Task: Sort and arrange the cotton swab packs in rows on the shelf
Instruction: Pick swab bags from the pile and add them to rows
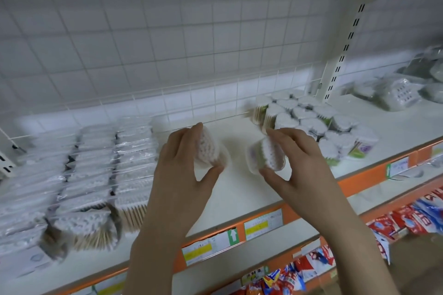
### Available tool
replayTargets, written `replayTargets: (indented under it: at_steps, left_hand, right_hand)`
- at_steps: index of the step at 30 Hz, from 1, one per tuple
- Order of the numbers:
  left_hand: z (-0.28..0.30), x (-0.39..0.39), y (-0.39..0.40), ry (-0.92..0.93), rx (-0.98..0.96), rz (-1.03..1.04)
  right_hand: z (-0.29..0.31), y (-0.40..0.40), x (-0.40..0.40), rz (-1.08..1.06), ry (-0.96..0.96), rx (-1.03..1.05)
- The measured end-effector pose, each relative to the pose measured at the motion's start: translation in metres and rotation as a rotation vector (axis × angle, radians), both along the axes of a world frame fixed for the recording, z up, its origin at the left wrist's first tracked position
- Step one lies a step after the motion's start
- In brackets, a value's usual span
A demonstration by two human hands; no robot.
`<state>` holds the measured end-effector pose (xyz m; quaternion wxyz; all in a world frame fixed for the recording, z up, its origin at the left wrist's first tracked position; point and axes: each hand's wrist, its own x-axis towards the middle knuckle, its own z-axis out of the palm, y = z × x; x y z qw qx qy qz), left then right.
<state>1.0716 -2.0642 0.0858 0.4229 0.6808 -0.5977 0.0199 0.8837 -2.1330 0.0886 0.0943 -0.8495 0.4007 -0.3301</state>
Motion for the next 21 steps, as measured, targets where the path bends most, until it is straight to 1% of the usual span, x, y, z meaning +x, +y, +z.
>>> replayTargets:
  at_steps: [8, 14, 16, 21]
  left_hand:
    - [-0.010, -0.002, -0.033, -0.038, 0.060, 0.050]
    - [-0.023, -0.012, -0.085, -0.029, 0.097, 0.109]
    - [-0.022, -0.013, -0.109, -0.074, 0.101, 0.140]
    - [-0.017, -0.008, -0.166, -0.267, 0.154, 0.271]
  right_hand:
    - [-0.007, -0.042, -0.004, 0.100, 0.038, 0.037]
    - [0.003, -0.119, -0.003, 0.194, 0.133, 0.061]
    - [0.010, -0.147, 0.003, 0.234, 0.178, 0.051]
    - [0.026, -0.207, 0.030, 0.297, 0.332, 0.011]
